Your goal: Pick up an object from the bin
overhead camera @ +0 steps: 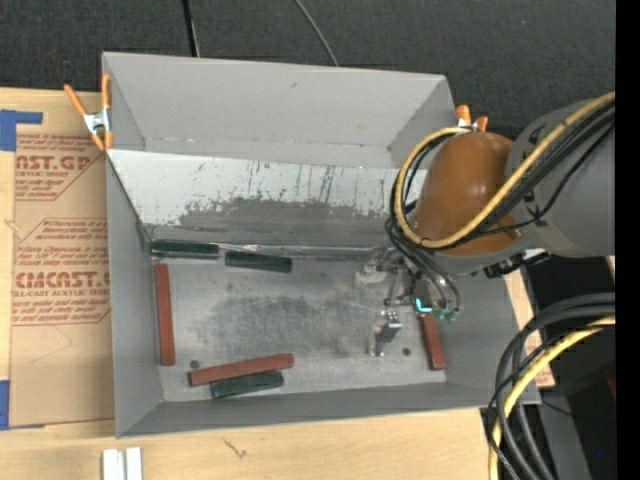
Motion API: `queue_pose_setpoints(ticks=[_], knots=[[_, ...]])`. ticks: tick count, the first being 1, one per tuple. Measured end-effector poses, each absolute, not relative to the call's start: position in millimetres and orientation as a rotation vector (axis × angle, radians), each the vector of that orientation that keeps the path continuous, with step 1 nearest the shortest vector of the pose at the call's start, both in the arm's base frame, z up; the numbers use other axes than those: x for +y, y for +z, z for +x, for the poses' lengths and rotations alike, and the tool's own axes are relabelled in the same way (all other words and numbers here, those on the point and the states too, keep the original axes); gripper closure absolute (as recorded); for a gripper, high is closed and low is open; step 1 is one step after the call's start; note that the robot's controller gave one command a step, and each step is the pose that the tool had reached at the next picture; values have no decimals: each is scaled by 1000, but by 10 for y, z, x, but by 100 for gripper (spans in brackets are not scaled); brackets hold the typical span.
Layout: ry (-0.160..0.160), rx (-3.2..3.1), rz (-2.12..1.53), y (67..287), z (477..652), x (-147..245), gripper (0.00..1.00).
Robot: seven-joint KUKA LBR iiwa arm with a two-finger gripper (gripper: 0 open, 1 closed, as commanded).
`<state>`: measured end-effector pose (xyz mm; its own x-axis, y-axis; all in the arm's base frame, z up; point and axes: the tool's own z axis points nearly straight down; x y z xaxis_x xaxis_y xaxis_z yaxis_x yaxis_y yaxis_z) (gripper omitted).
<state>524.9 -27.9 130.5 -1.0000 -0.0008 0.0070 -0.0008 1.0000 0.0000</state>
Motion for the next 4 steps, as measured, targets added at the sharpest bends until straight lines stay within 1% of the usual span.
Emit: queue_pose_setpoints(ticks=[1, 2, 3, 4], knots=[[1, -3142, 2, 1338, 5269, -280, 0], [-4, -3142, -9, 1382, 5348, -639, 0], [3, -3135, 248, 1094, 5395, -933, 0], [-1, -3105, 491, 807, 5283, -1259, 0]])
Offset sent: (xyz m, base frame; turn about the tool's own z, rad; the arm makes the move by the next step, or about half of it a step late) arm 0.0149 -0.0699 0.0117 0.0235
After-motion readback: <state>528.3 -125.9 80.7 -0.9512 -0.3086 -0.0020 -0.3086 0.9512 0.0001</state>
